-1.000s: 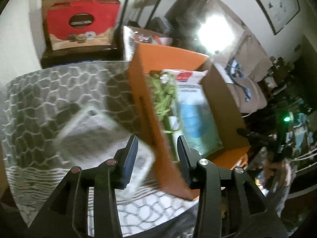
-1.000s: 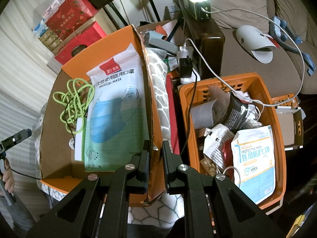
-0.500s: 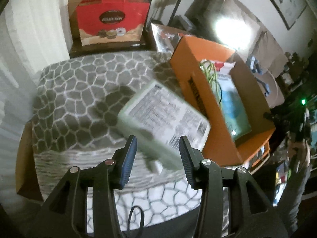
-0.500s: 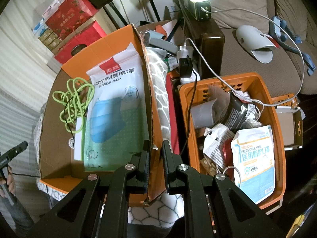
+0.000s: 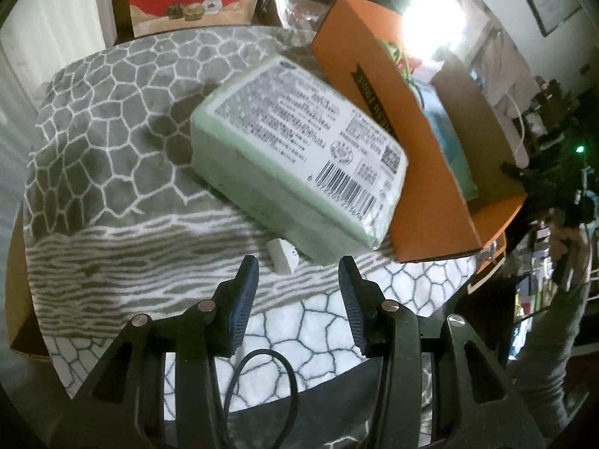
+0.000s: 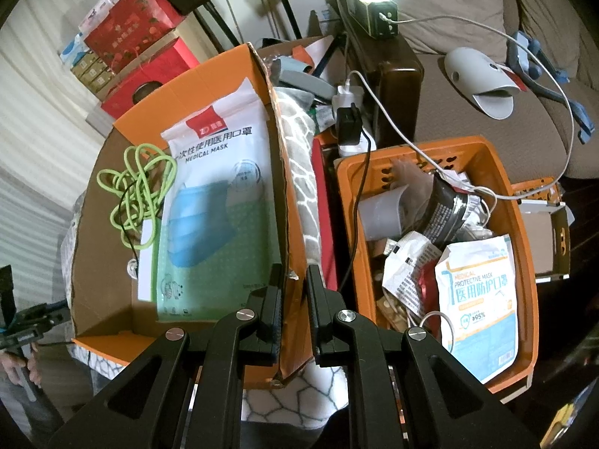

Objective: Organize objects
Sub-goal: 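Move the left tool to the pale-green packaged box on the blanket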

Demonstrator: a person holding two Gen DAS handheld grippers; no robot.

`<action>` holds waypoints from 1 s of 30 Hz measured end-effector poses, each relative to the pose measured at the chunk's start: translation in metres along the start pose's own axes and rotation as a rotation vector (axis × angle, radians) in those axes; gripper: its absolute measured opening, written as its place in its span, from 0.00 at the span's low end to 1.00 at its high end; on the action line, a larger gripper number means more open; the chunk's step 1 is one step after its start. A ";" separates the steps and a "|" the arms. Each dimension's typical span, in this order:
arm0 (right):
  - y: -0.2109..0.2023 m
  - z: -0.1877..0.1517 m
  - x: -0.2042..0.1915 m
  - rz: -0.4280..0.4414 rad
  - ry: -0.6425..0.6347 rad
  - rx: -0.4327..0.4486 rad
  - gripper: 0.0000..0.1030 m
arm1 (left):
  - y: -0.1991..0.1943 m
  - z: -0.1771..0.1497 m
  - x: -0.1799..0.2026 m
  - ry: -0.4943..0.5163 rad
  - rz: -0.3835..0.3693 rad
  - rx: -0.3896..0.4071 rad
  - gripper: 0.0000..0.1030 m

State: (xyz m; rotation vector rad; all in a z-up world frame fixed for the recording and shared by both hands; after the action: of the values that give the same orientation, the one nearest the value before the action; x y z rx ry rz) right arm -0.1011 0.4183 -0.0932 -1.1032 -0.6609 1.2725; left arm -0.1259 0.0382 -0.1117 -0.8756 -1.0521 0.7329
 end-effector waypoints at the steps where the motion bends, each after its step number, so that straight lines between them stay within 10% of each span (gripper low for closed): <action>1: 0.000 0.000 0.000 -0.001 0.000 0.000 0.11 | 0.002 -0.001 0.000 0.000 0.004 -0.004 0.40; 18: 0.000 0.000 0.000 -0.002 -0.001 -0.001 0.11 | 0.024 -0.005 -0.015 -0.027 0.012 -0.021 0.00; 30: 0.000 0.000 -0.001 -0.002 -0.001 -0.001 0.11 | 0.008 0.001 -0.015 -0.055 -0.049 0.017 0.00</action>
State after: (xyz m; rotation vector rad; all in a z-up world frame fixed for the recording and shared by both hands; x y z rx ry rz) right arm -0.1016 0.4178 -0.0930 -1.1027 -0.6633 1.2706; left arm -0.1322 0.0297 -0.1244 -0.8162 -1.1110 0.7276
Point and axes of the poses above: each gripper's, at about its wrist camera, not at the fingertips, and y roughly the way its jaws point, x to its right, z to its top, the point moved 8 cm from there along y, roughly the way its jaws point, and after that the axes turned 6 degrees about -z, right-handed, at the moved point
